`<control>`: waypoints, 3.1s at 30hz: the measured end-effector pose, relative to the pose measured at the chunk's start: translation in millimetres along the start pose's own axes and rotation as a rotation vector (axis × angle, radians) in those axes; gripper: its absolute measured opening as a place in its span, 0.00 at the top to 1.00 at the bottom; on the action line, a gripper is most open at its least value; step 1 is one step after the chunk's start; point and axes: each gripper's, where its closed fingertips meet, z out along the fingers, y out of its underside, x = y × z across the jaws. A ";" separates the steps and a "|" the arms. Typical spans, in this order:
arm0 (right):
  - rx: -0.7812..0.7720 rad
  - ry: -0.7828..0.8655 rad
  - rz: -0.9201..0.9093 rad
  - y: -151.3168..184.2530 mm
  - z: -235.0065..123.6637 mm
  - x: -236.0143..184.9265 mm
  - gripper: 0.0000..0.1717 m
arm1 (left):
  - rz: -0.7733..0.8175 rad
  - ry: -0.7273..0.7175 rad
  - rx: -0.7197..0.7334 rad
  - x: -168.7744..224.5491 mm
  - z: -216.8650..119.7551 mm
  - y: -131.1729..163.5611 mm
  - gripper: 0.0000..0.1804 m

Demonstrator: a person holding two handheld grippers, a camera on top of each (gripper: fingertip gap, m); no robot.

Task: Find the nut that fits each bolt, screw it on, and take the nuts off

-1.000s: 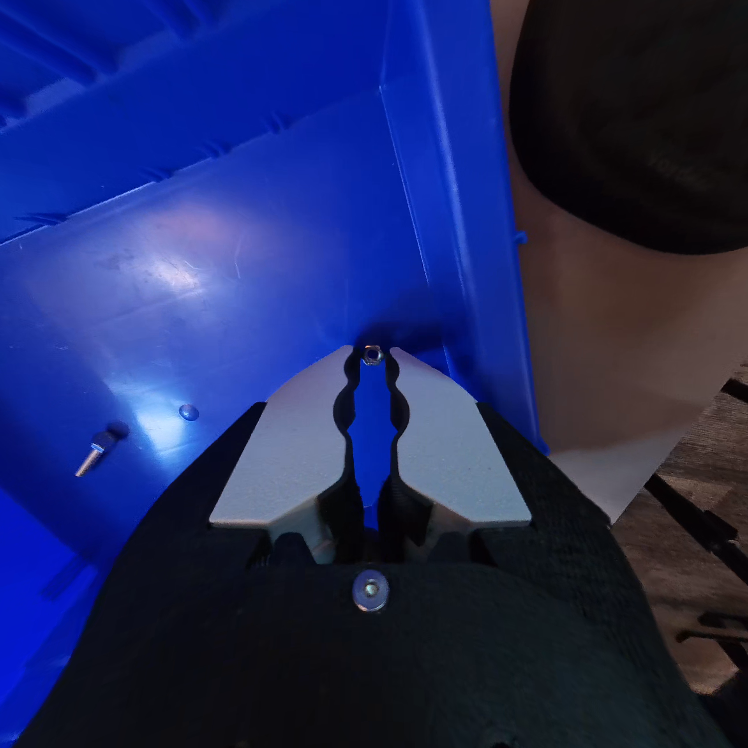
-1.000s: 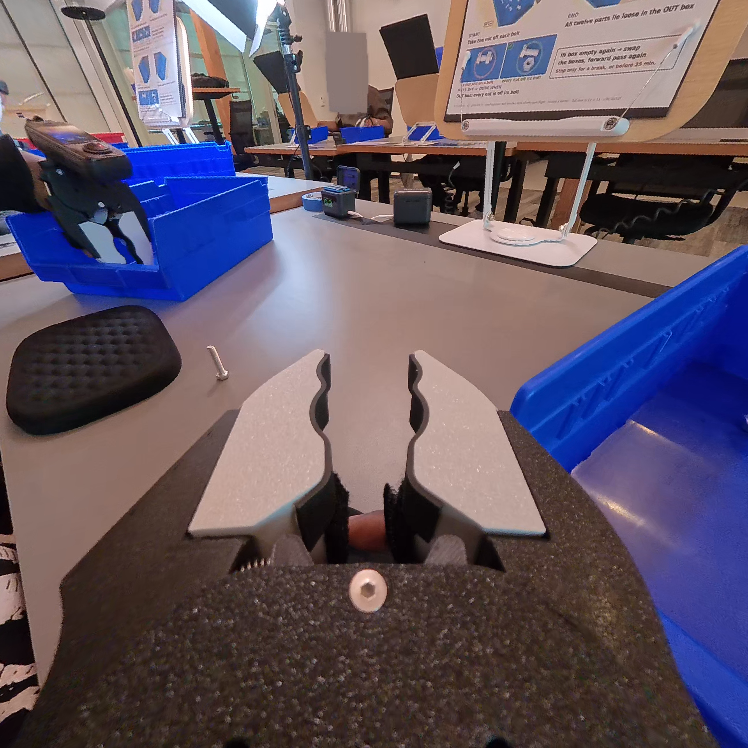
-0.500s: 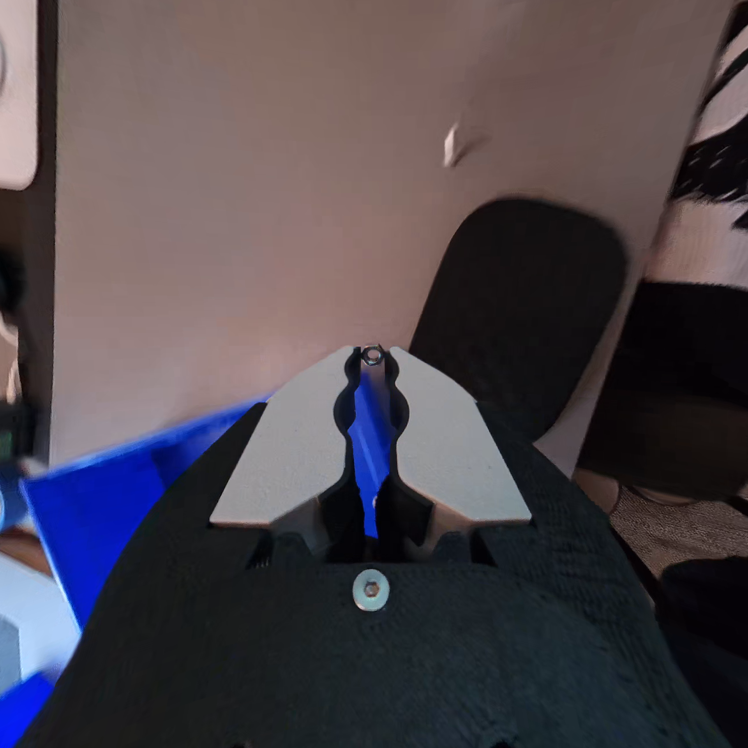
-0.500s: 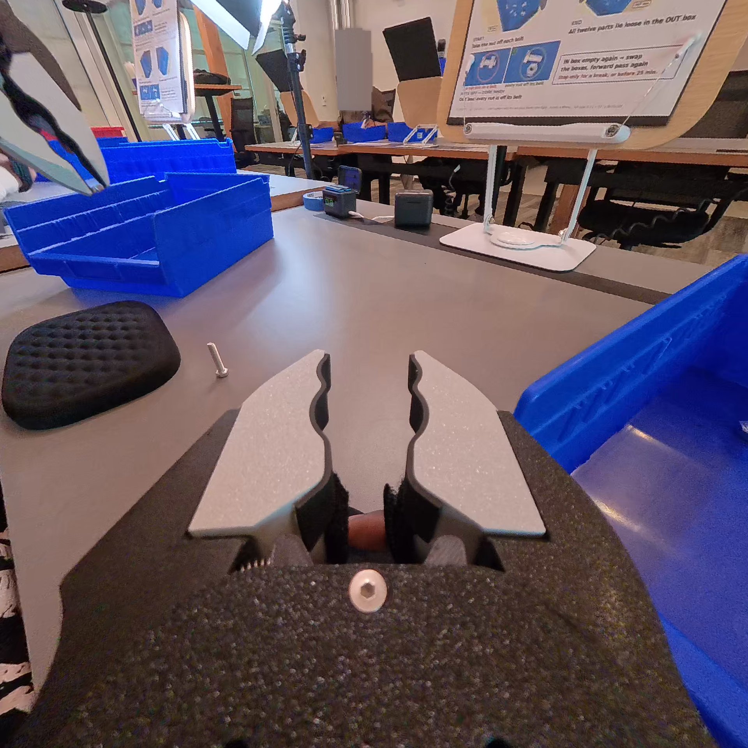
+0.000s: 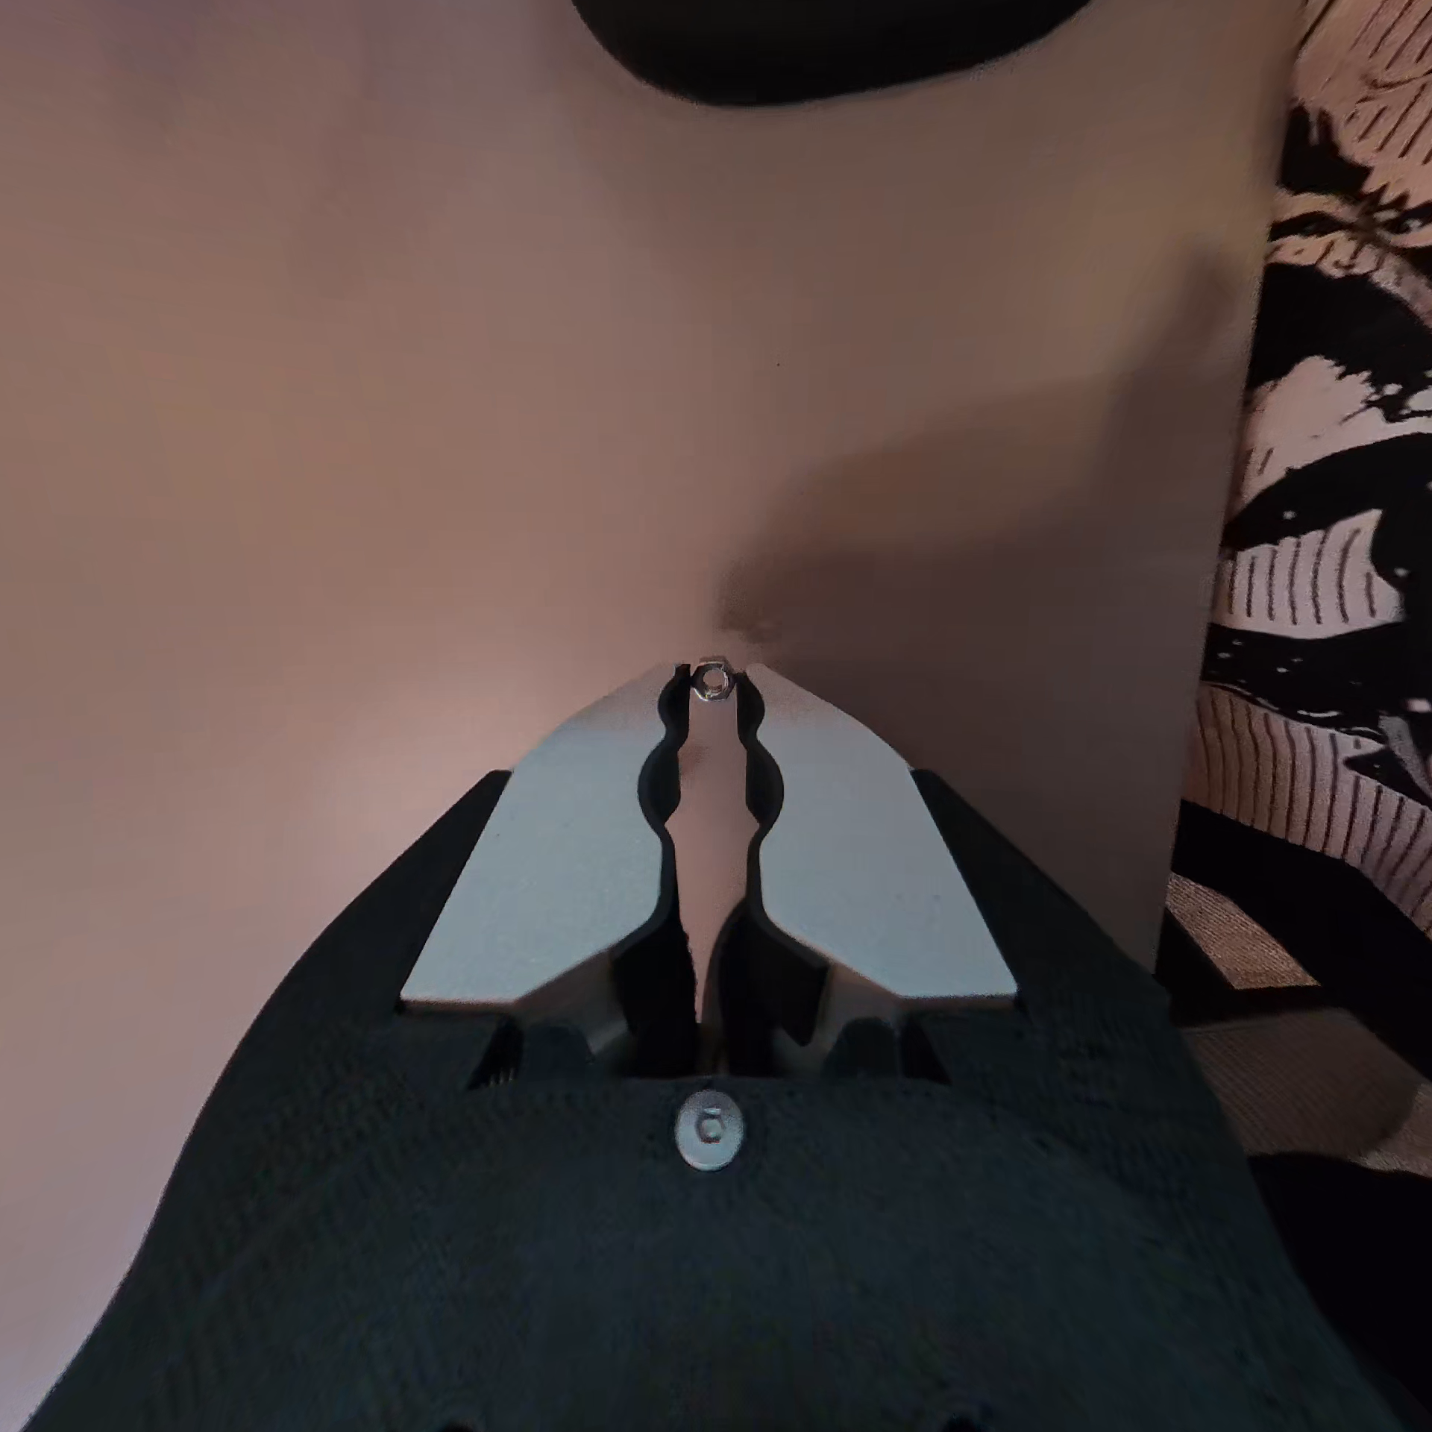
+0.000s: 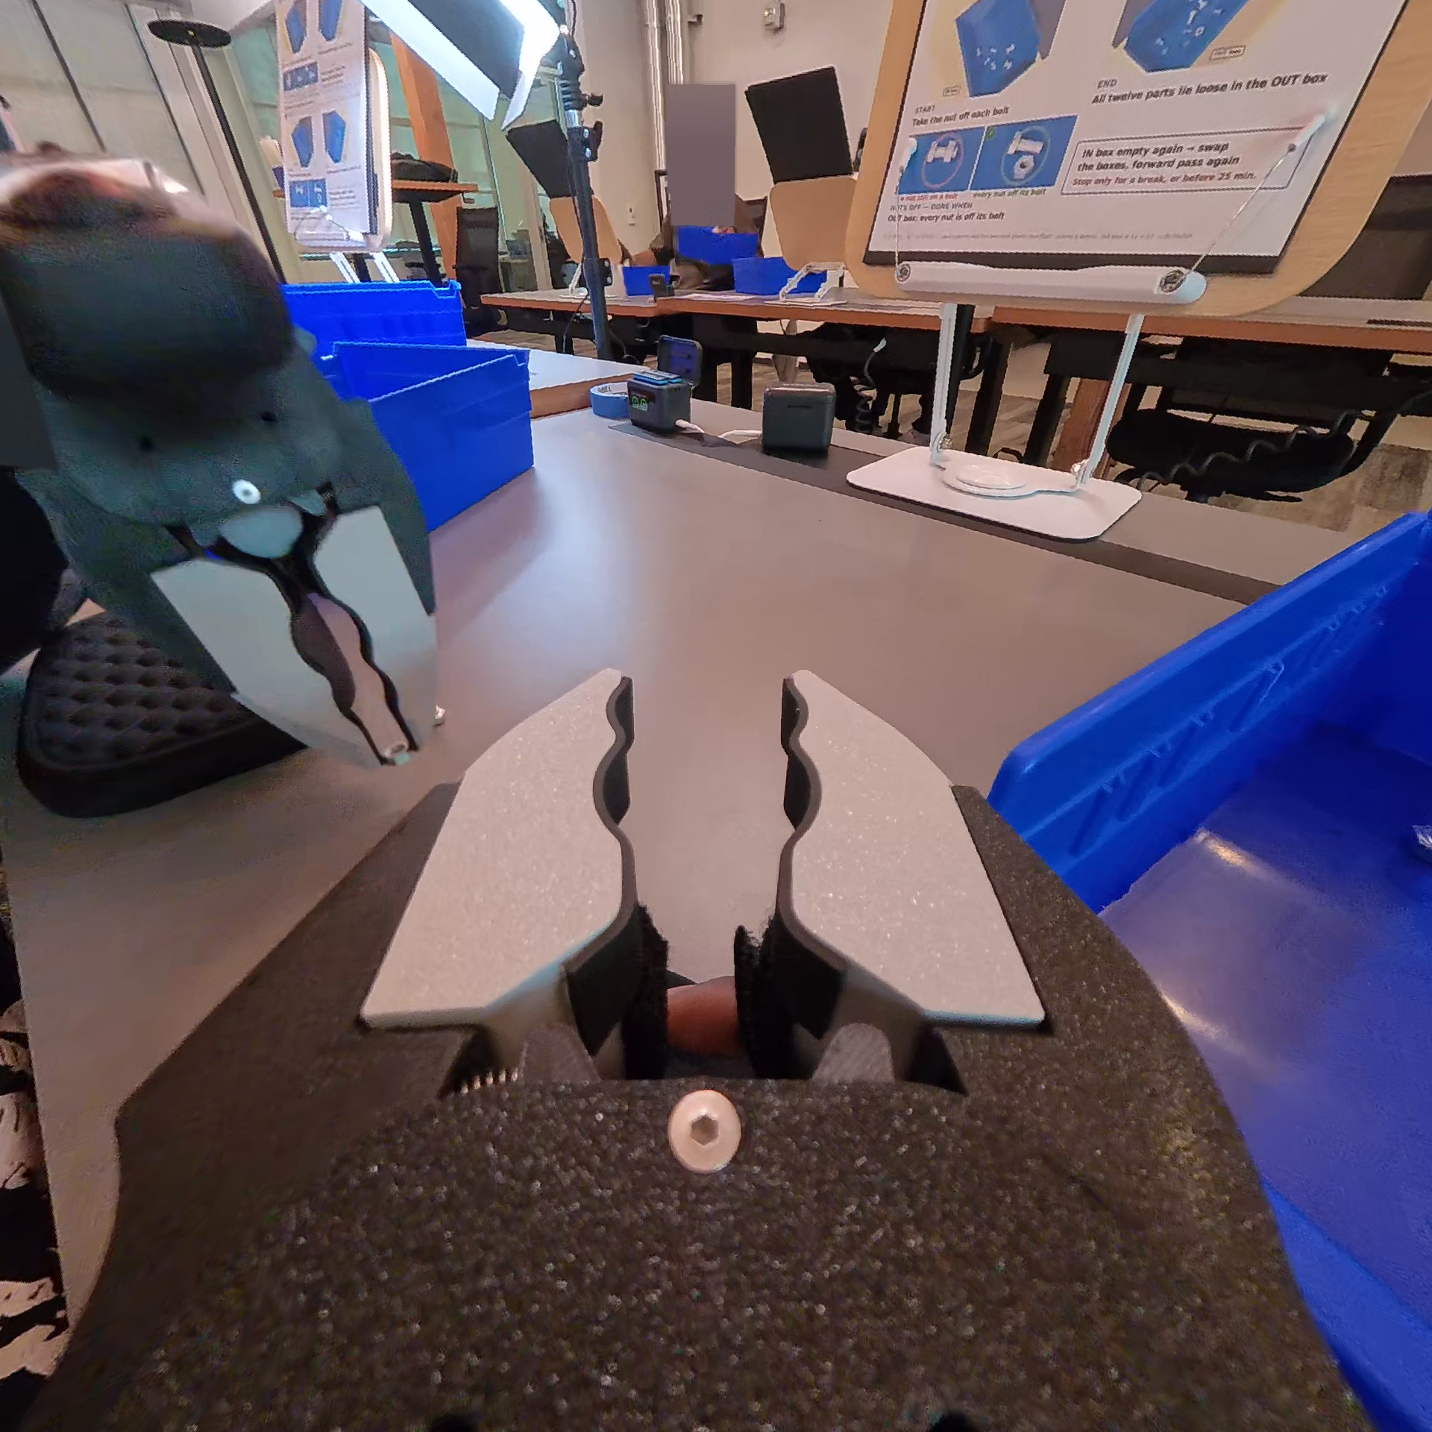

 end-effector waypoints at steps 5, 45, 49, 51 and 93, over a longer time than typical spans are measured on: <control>-0.006 0.000 -0.006 0.6 0.5 -0.8 0.79 | 0.000 0.030 -0.051 0.4 17.5 3.1 0.93; -0.388 -0.420 -0.059 17.3 106.1 -123.6 0.97 | -0.480 -0.565 1.239 -23.3 -109.1 22.9 0.64; -0.293 -0.392 -0.003 -31.7 92.6 -120.5 0.97 | -0.539 -0.799 1.082 -36.2 -102.6 20.6 0.69; -0.276 -0.386 -0.004 -44.9 88.2 -124.5 0.97 | -0.539 -0.823 1.058 -36.1 -99.0 11.4 0.71; -0.615 -0.626 -0.160 32.2 55.1 -116.5 0.86 | -0.507 -0.550 1.398 -17.2 -124.4 20.6 0.94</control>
